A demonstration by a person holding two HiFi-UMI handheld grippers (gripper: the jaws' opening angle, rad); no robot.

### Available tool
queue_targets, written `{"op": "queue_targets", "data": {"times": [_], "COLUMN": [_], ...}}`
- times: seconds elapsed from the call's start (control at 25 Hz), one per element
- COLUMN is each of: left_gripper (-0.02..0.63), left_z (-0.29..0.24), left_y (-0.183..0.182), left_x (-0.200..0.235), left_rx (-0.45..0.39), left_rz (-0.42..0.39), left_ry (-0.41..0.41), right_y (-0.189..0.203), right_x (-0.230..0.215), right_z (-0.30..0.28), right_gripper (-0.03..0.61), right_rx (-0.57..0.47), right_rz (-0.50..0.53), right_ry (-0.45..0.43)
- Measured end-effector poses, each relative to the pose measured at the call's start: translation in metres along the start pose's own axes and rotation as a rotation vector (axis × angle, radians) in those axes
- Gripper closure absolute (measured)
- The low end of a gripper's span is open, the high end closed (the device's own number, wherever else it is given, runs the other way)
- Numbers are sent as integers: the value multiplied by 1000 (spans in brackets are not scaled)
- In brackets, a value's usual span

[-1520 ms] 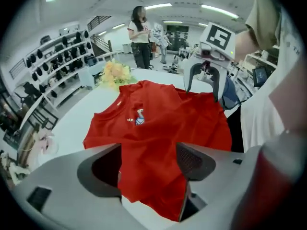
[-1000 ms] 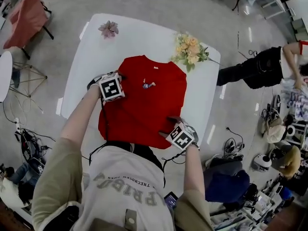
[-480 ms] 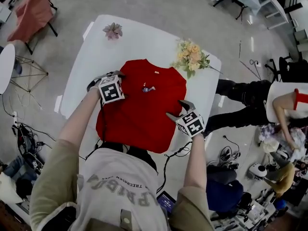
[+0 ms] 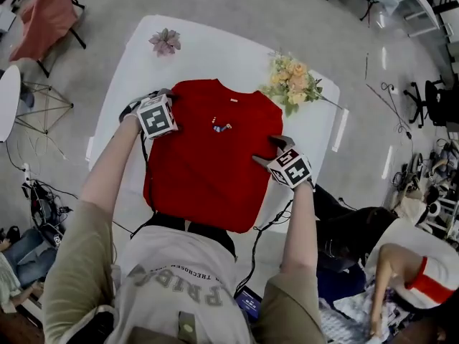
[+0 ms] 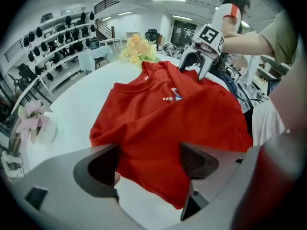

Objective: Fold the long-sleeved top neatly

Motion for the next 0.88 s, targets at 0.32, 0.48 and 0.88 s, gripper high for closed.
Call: {"op": "queue_targets", "data": {"times": [0.32, 0.48, 0.88], "left_gripper": [224, 224, 224], "left_z": [2, 4, 47], "left_y": [-5, -7, 1], "left_x": [49, 53, 79], "left_rx": [-10, -22, -158], "left_rz": [44, 43, 204], "left_ry": [-50, -49, -191], "right_y": [-36, -42, -52], "right_x": [-40, -44, -90], "right_z": [-25, -26, 17], "right_gripper": [242, 242, 244], "right_rx": [1, 12, -243], "right_rz": [4, -19, -297], "right_ry": [37, 15, 164]}}
Point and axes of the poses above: the fingertips, and each gripper's own axes: z backward along the fingers, x to its left, y out of its underside, the point moved 6 cm from there along z, backward along the fingers, and after that the axes turned 12 degrees about -x, right-handed, at the moved point
